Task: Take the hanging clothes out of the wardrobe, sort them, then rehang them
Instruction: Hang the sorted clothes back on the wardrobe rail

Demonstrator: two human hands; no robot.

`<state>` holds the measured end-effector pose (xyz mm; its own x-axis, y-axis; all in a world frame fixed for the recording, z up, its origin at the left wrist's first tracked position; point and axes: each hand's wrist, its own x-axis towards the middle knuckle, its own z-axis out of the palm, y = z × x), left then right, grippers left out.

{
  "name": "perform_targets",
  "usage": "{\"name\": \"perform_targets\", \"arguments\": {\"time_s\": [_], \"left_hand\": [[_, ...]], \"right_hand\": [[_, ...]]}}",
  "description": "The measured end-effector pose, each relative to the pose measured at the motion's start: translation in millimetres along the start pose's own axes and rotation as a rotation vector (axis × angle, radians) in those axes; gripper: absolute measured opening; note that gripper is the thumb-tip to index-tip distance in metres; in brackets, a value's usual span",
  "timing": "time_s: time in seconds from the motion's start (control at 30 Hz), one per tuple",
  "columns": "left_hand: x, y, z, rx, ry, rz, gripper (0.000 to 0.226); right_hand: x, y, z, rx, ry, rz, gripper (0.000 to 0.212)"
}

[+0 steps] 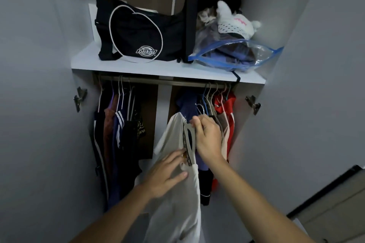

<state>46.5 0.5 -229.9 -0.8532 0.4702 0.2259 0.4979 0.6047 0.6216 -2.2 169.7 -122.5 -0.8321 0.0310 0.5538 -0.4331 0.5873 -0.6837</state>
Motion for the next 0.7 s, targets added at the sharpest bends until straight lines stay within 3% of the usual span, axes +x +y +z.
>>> {"name": "perform_targets", "arguments": {"time_s": [0.13,0.33,0.7], "left_hand": [[38,-47,-13,-0.03,0.002,-0.077,0.057],[93,-99,-20,0.01,0.036,-0.148,0.095],[220,-181,3,0.146,0.16,-0.219,0.097]], "right_hand": [[39,24,39,-0.034,0.001,0.003,0.037],[102,65,77,-0.093,-0.001,-0.051,0.045],[227,182,142,-0.068,0.004,-0.092,0.042]]}}
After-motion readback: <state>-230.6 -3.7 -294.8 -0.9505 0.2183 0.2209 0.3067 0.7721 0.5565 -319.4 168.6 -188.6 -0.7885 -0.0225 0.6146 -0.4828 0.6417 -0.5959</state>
